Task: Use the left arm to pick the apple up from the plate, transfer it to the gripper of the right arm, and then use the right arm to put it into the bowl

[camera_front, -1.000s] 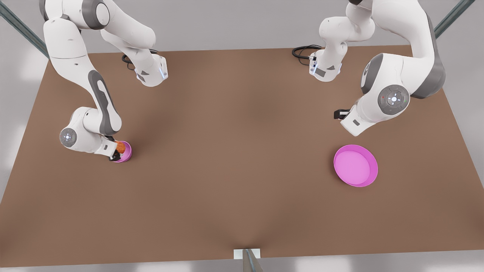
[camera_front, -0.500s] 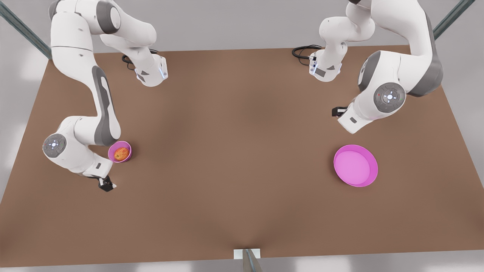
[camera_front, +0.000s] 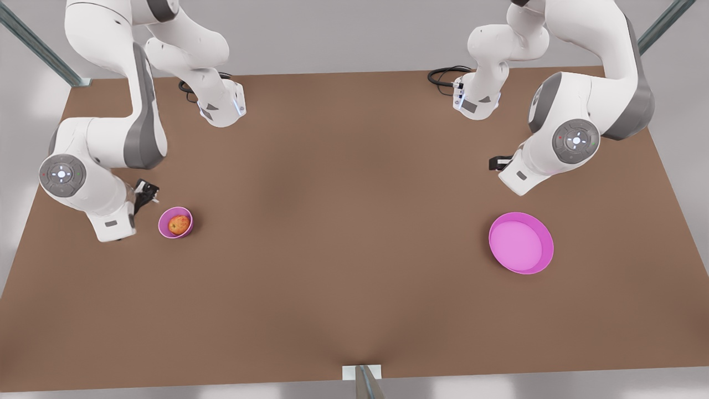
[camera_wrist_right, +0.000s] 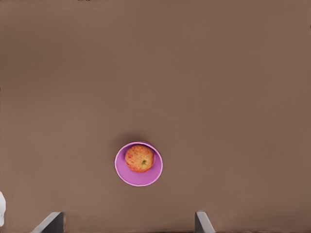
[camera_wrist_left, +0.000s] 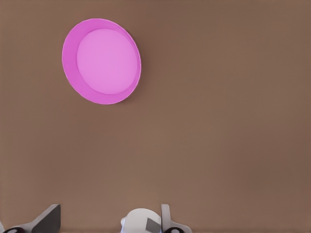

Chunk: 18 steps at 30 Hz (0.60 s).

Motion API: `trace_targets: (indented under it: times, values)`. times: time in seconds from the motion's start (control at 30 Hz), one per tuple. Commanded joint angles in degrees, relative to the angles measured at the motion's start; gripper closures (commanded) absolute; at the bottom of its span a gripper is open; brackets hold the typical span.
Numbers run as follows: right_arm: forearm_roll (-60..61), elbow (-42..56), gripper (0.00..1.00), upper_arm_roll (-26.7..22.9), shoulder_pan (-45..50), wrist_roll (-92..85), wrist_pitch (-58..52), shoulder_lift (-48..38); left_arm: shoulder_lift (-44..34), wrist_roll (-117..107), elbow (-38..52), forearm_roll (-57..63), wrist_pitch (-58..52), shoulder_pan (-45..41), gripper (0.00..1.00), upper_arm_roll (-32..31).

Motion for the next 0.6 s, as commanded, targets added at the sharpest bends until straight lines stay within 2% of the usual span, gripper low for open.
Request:
trace_targets:
  times: [0.0, 0.57]
  values:
    - [1.43, 0.02, 0.0, 0.7, -1.23, 52.18, -4.69, -0.06, -0.06, -0.24, 0.02, 0.01, -0.07, -0.06, 0.0, -0.02]
    - [2.31, 0.54, 0.0, 0.7, -0.09, 53.94, -6.53, -2.61, -0.06, -0.32, 0.81, 0.1, -0.33, -0.33, 0.0, -0.11]
